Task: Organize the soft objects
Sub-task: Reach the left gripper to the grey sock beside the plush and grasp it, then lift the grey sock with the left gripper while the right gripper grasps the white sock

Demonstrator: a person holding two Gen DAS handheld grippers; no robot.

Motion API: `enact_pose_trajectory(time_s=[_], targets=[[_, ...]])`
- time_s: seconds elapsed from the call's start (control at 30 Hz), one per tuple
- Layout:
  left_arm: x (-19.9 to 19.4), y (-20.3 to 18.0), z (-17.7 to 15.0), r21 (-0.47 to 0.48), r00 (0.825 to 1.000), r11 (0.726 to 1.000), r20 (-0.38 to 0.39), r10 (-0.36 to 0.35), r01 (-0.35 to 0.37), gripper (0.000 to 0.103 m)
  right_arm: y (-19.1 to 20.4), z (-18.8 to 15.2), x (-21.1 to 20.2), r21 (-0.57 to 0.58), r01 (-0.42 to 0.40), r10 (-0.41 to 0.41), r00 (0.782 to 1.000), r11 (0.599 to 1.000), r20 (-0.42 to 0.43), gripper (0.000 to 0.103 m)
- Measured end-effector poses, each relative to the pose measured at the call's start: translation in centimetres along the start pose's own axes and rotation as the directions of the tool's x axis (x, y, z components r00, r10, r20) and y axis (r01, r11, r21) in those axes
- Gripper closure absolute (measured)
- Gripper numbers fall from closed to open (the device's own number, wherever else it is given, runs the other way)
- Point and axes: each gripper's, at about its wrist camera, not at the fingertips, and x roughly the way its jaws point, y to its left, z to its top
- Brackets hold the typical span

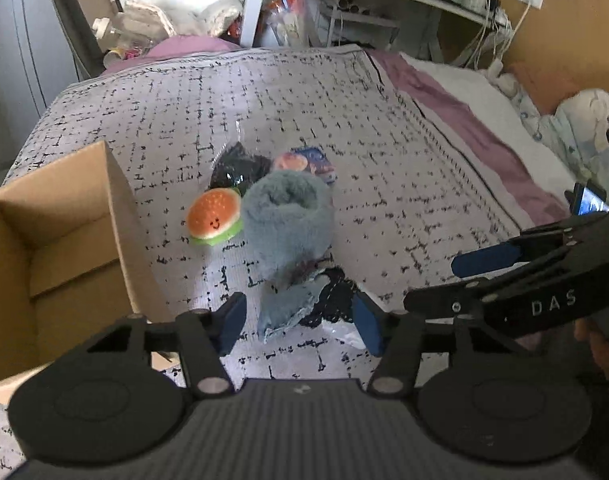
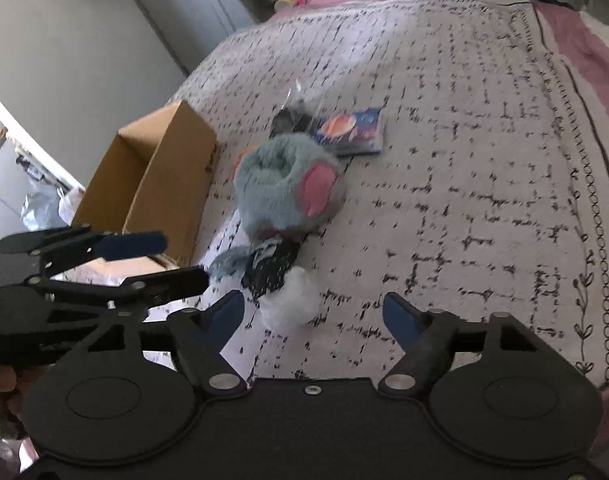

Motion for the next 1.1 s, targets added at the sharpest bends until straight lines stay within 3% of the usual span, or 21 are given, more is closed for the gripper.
enact_pose_trajectory(time_s=[0.23, 0.5, 0.73, 0.97, 1.0, 1.07, 1.1], targets=[[1.7, 0.5, -0.3, 0.020, 1.000, 1.000, -0.018, 0.003, -0.003, 0.056, 1.0, -0.2, 2.0, -0.065, 0.028, -0.031, 0.998, 0.998, -0.051, 0.042], [3.4, 0.6, -0.7, 0.073, 1.000, 0.997, -0.023, 0.014, -0.012, 0.058, 1.7, -0.5, 3.3, -0.098, 0.026, -0.034, 0.996, 0.995, -0.082, 0.042], [3.9, 0.8, -0.7, 0.066, 1.000, 0.998, -0.009, -0.016, 0.016, 0.083, 2.9, -0.8, 4.1, -0.167, 0.037, -0.049, 0.996, 0.985, -0.072, 0.042], [2.4, 0.9, -0.7, 0.035, 0.999, 0.999, 0.011, -0.033, 0.032, 0.086, 3.9, -0.6, 4.7, -0.221, 0.059, -0.067, 0.997, 0.973, -0.031, 0.042], [2.1, 0.9, -0.7, 0.032, 0.999, 0.999, 0.014, -0.036, 0.036, 0.086, 3.8, -0.6, 4.9, -0.218, 0.057, -0.065, 0.997, 0.974, -0.029, 0.043], [1.7, 1.1, -0.7, 0.019, 0.999, 0.999, 0.018, -0.040, 0.040, 0.086, 3.7, -0.6, 5.0, -0.218, 0.063, -0.071, 0.997, 0.974, -0.027, 0.063], [1.5, 1.1, -0.7, 0.012, 0.999, 0.999, 0.021, -0.041, 0.041, 0.086, 3.7, -0.6, 5.0, -0.214, 0.073, -0.081, 0.996, 0.974, -0.029, 0.063]])
